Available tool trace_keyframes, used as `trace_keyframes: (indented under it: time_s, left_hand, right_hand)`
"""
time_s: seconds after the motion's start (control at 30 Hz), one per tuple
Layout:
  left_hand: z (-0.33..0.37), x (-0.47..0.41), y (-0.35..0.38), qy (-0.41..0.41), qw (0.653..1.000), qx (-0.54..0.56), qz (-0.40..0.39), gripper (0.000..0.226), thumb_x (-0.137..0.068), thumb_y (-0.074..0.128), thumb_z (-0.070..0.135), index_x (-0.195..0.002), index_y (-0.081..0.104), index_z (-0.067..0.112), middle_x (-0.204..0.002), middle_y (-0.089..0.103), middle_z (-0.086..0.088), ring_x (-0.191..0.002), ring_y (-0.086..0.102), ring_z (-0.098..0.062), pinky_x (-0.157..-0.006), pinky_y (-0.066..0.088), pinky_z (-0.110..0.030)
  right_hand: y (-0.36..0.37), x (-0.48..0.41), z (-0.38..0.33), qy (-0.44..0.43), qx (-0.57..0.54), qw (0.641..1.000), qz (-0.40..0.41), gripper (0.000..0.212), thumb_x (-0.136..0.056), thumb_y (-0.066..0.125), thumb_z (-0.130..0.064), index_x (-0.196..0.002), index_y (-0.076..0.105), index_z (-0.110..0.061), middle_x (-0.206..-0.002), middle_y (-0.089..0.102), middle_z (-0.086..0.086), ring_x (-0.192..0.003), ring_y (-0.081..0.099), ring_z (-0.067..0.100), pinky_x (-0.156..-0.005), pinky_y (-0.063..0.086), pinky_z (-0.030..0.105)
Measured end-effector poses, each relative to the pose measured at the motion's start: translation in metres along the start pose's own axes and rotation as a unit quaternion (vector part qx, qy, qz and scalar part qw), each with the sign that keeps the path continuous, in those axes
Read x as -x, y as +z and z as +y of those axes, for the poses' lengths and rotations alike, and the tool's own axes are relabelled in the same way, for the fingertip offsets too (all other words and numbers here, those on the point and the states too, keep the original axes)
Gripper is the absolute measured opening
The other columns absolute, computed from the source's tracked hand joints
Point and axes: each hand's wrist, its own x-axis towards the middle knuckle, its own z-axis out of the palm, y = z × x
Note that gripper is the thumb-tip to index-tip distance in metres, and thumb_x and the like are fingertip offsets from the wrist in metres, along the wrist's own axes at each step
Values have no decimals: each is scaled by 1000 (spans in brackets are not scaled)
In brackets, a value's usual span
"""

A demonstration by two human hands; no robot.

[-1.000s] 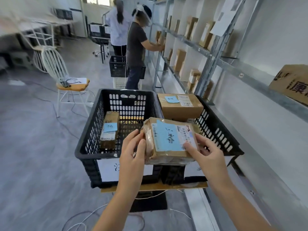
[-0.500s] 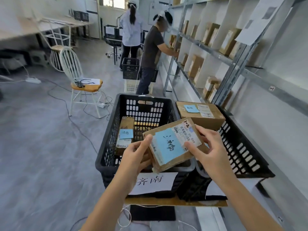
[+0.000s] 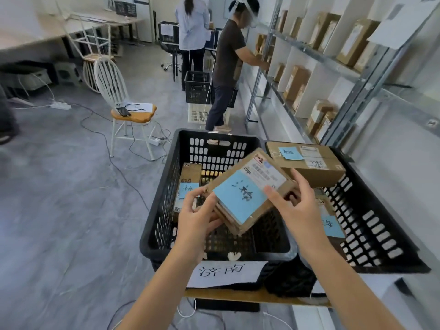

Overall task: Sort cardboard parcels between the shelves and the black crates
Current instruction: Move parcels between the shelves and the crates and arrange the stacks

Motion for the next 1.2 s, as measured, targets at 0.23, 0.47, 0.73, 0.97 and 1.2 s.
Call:
trace_keyframes:
  time_s: [0.23,0.47,0.73,0.97,1.2]
  left_hand:
    - [5,-34,17,45,997,28,52,35,-93,67,28,-124,51,20,-103,77,-8,-99,74,-28,-77,62,-36]
    - [23,-70,4,75,983,-153,73,41,-80,70,54,-110,70,26,-107,76,5,-105,70,-13,-91,55,-31]
    - [13,-121,4,79,919,-376,89,22,-95,64,30,-116,69,26,-112,70,13,-110,63,-4,-99,51,-30]
    - [11,-154,-18,55,846,-523,88,36,-96,60,35,-132,58,30,-126,61,13,-108,59,-5,-73,44,-8]
    - [14,-200,-24,17,841,-534,82,51,-96,60,30,-144,47,21,-144,52,6,-127,48,-8,-96,36,-15]
  right_hand:
    - [33,-41,-2,216,-233,921,-224,84,-55,86,-48,-129,57,-22,-112,75,-2,-104,71,18,-88,58,35]
    - [44,-103,14,243,-291,894,-237,70,-60,84,-39,-125,62,-21,-109,76,2,-99,73,19,-82,59,37]
    - [53,-167,48,298,-212,891,-268,48,-74,82,-34,-119,68,-27,-102,77,-1,-104,68,24,-79,58,45]
    - [72,-215,63,334,-194,892,-236,44,-77,83,-24,-118,68,-19,-105,76,7,-104,67,28,-95,50,58]
    - [121,-240,78,390,-143,876,-246,34,-77,82,-26,-106,68,-16,-109,67,13,-102,58,34,-98,41,67]
